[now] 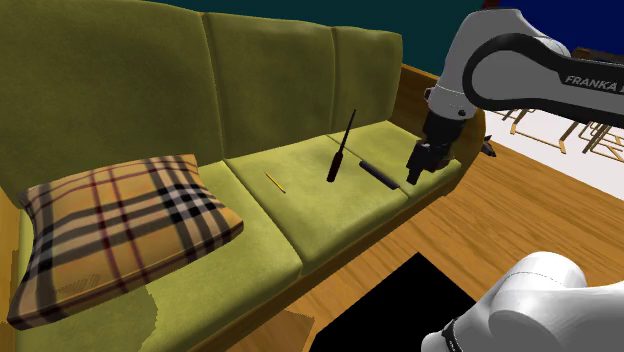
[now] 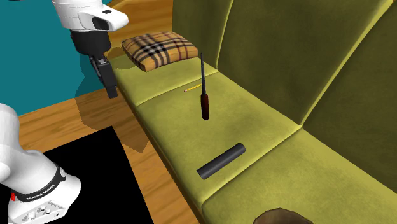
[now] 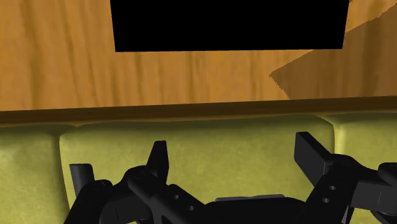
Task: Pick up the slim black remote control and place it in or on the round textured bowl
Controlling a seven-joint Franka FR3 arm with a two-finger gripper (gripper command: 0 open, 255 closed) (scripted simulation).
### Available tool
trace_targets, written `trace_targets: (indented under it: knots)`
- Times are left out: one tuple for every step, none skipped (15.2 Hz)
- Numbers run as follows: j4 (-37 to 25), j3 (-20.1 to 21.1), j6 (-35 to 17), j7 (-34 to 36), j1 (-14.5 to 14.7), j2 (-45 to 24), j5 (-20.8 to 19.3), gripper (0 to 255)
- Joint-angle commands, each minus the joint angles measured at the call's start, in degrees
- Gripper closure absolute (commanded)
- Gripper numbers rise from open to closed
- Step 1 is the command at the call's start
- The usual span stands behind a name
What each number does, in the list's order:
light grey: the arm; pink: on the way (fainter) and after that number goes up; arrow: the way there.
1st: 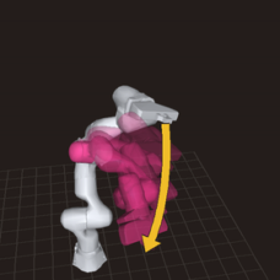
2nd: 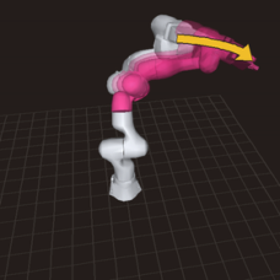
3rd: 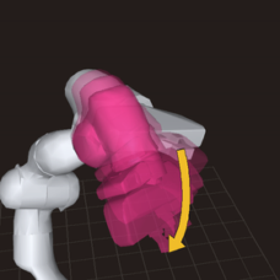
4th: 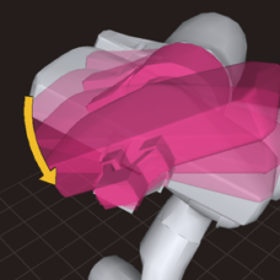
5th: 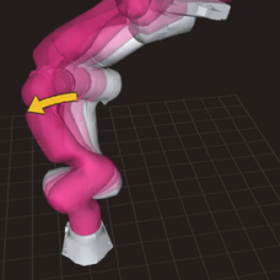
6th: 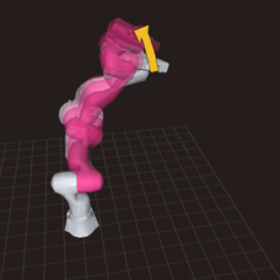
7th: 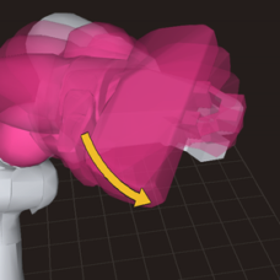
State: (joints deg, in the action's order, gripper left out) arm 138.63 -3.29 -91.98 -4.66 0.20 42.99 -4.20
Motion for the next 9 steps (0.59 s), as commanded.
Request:
trace_targets:
  knots:
    - [0.00,0.00,0.00,0.00,0.00,0.00,0.00,0]
    - [0.13,-0.99,-1.60,-0.79,-0.35,-1.30,-0.44,0]
    - [0.18,-1.97,-3.20,-1.58,-0.69,-2.68,-0.84,0]
    - [0.15,-2.96,-4.78,-2.38,-1.00,-4.12,-1.20,0]
    - [0.05,-3.94,-6.35,-3.17,-1.29,-5.63,-1.51,0]
    - [-0.13,-4.92,-7.90,-3.97,-1.56,-7.20,-1.77,0]
    - [-0.39,-5.88,-9.44,-4.79,-1.82,-8.83,-1.96,0]
    - [-0.72,-6.82,-10.94,-5.63,-2.07,-10.52,-2.09,0]
    - [-1.14,-7.77,-12.42,-6.47,-2.29,-12.27,-2.16,0]
